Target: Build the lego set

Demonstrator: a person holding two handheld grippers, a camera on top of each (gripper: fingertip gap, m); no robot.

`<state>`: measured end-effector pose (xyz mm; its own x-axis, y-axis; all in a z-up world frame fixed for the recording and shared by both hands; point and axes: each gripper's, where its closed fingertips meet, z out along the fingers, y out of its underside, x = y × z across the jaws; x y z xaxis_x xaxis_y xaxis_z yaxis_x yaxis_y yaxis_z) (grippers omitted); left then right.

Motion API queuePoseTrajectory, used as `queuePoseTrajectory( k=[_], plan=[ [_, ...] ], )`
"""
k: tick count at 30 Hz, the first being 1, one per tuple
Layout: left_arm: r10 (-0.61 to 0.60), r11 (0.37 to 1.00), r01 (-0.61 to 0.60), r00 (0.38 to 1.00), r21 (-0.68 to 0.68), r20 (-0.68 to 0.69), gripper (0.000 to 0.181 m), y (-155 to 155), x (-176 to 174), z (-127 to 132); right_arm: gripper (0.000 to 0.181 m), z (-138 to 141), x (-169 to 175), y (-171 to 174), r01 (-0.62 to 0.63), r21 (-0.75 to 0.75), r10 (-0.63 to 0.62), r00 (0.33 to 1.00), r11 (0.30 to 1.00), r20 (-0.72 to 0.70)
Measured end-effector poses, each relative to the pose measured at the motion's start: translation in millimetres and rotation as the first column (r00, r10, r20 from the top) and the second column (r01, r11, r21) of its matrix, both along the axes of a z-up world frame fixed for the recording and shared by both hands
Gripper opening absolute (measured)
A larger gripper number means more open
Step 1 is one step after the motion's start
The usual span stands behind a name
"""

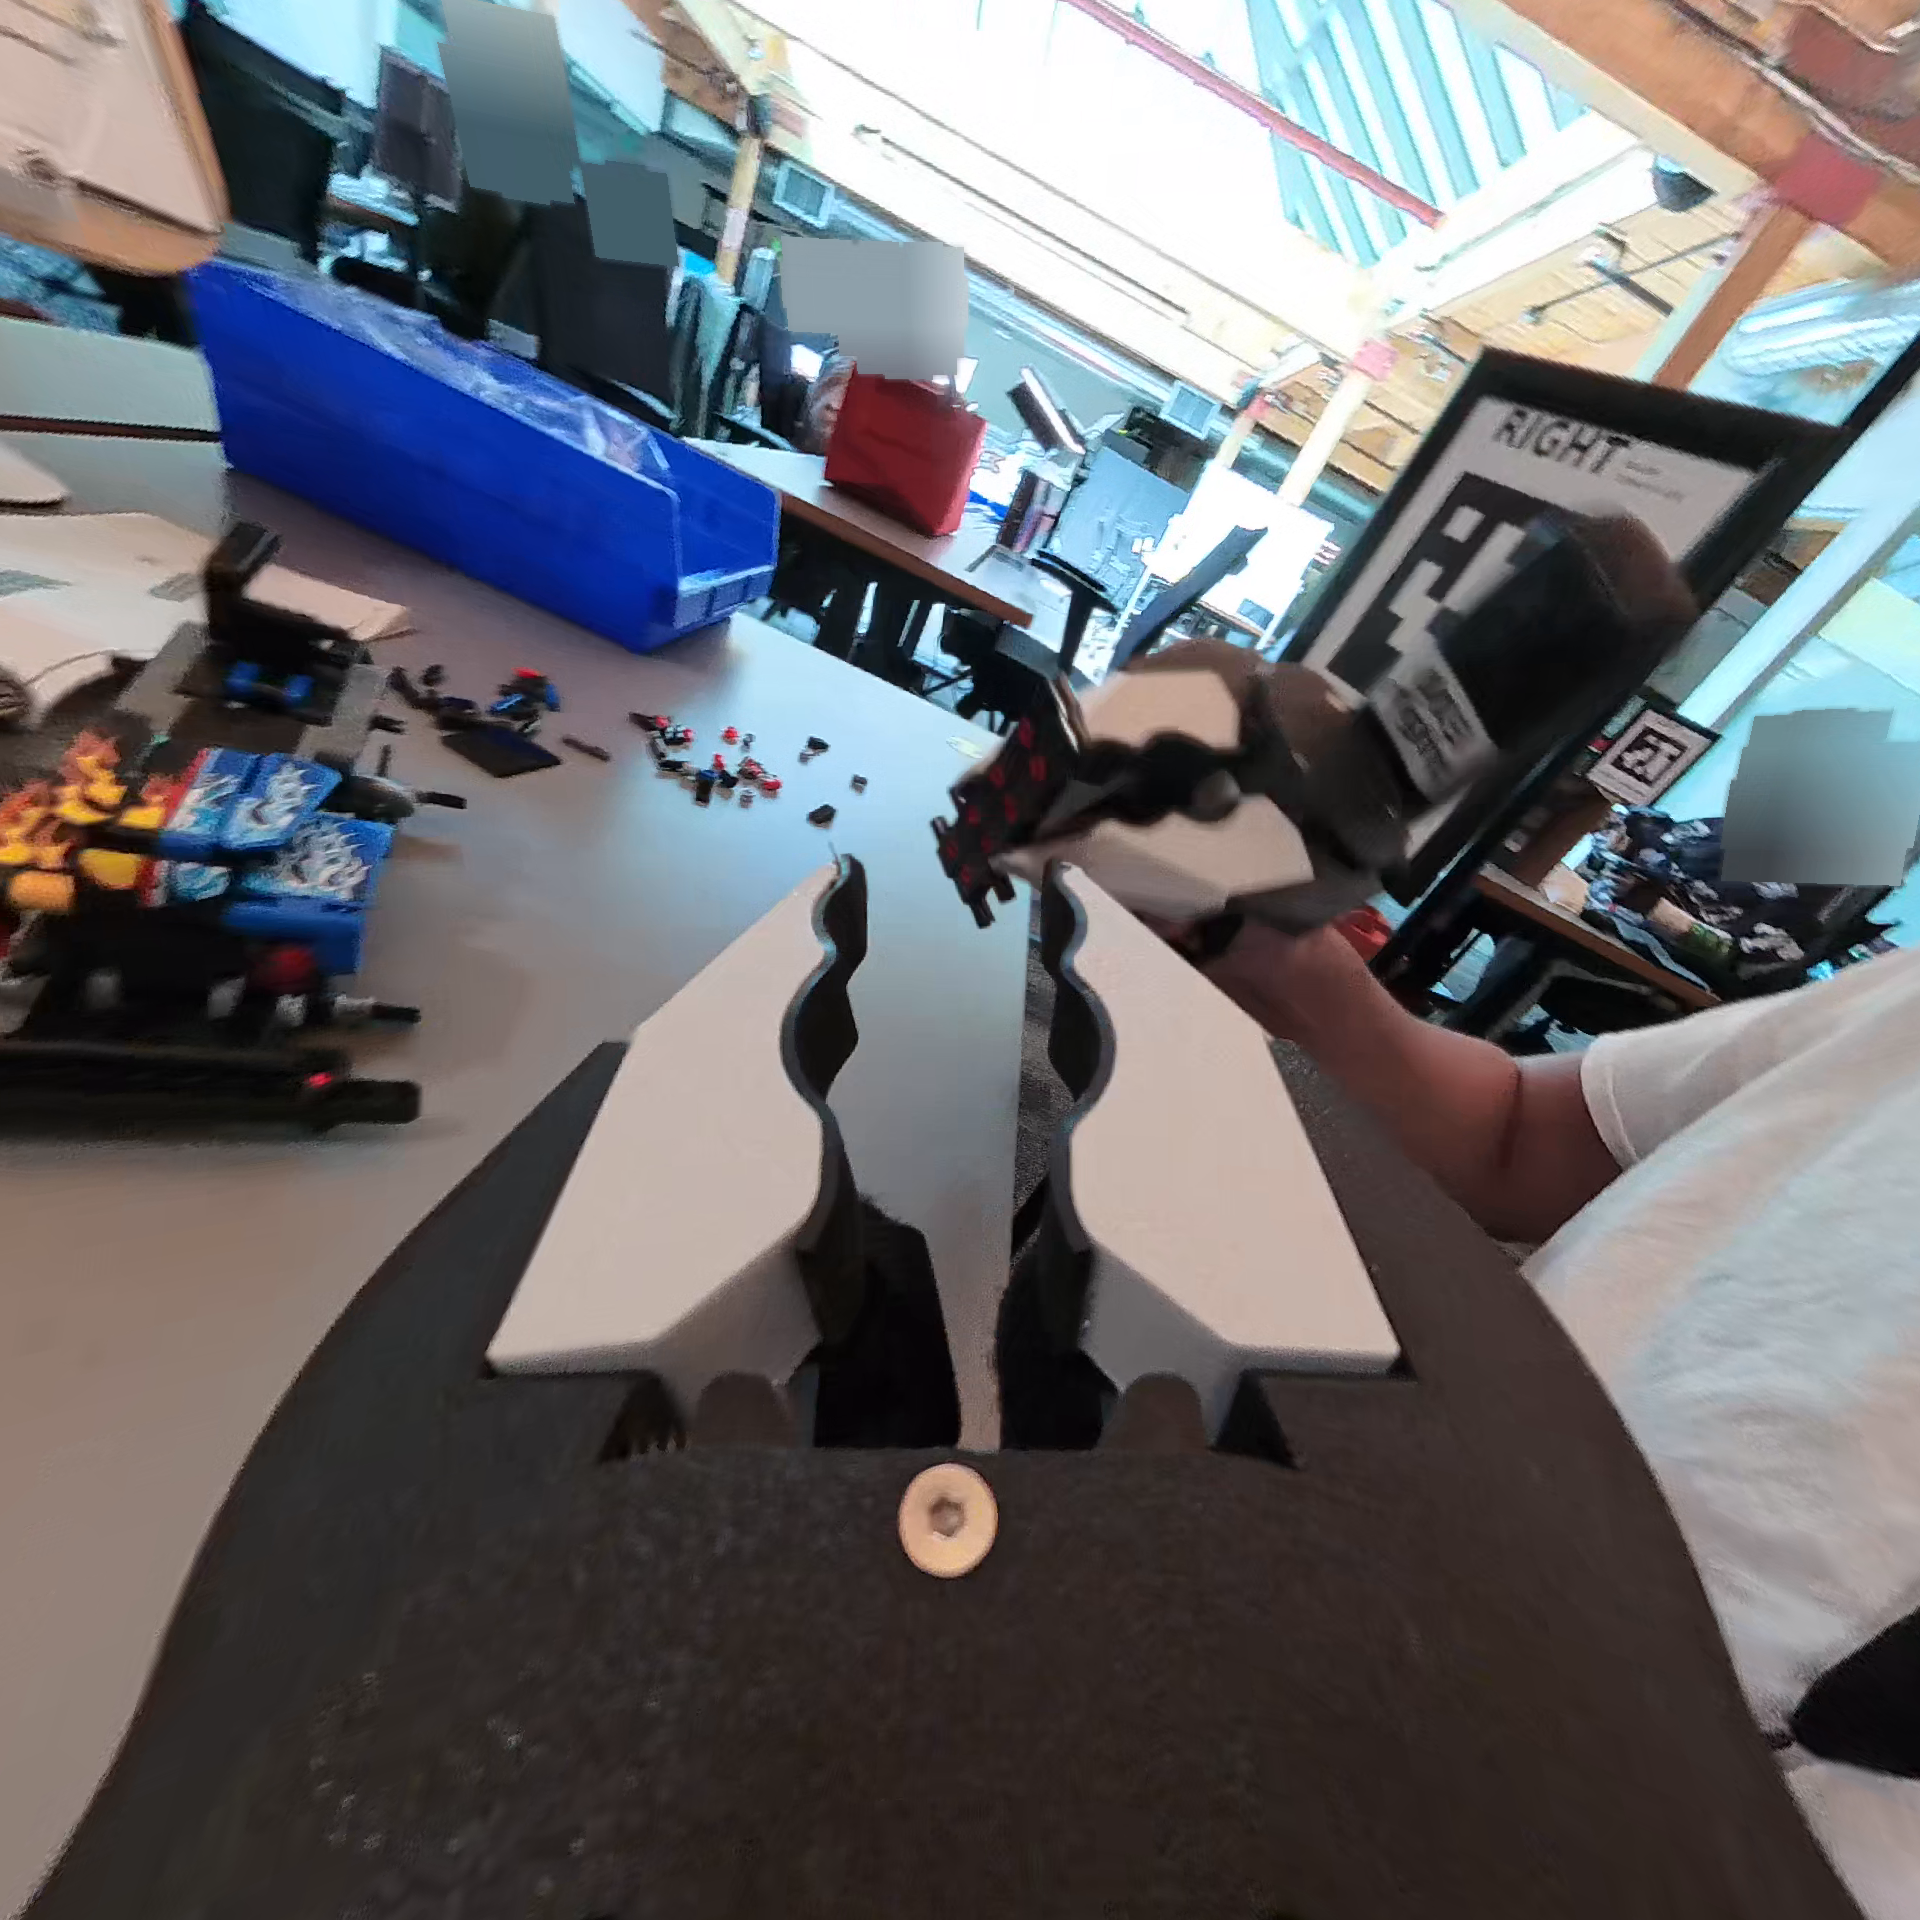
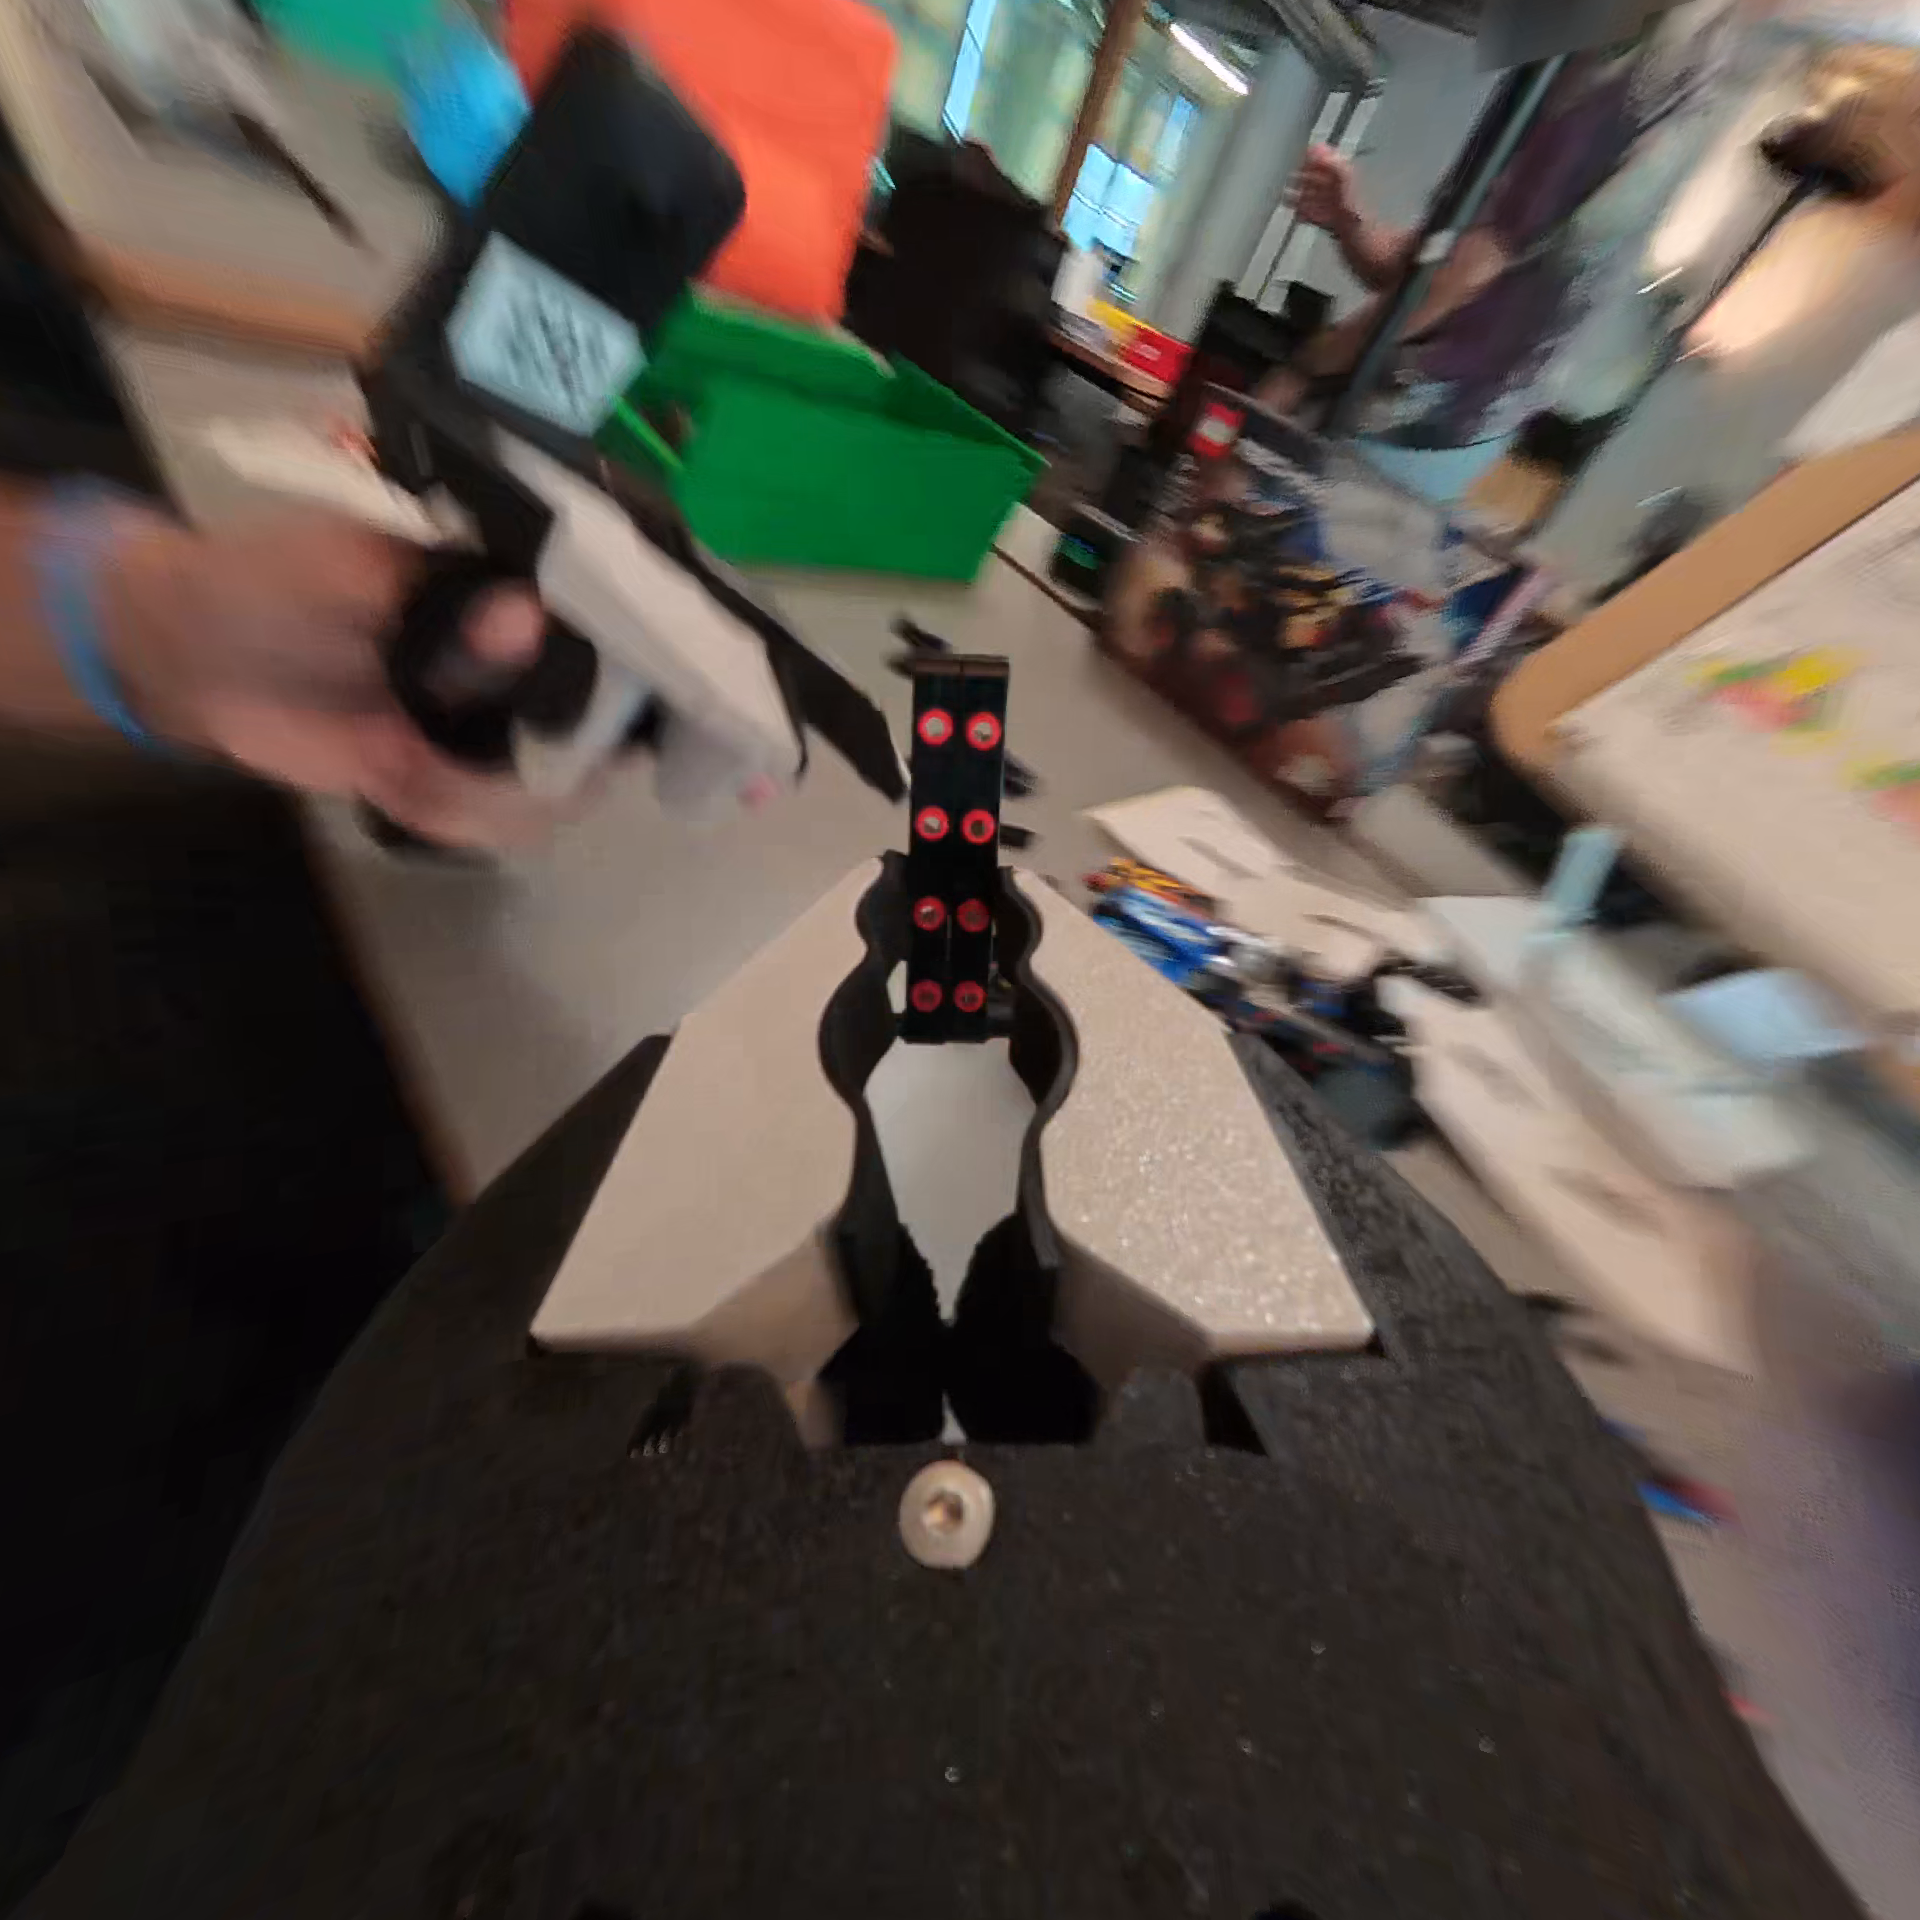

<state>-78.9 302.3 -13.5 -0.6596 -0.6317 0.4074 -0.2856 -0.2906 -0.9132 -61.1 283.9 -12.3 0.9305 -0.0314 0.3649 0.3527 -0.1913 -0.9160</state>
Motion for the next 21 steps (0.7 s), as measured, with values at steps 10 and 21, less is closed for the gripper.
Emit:
queuePoseTrajectory(
  k=[10,21],
  plan=[
    [-0.048,0.998,0.051,0.990,0.021,-0.131,0.025,-1.2,-8.7,-6.7,0.015,-21.8,3.7,8.5,0.267,-0.128,-0.148,0.804,0.955,0.576],
    [-0.093,0.992,0.057,0.936,-0.115,-0.338,0.007,1.9,-3.9,-31.3,0.015,-45.2,-4.5,18.3,0.218,-0.195,-0.061,0.801,0.956,0.596]
  ],
)
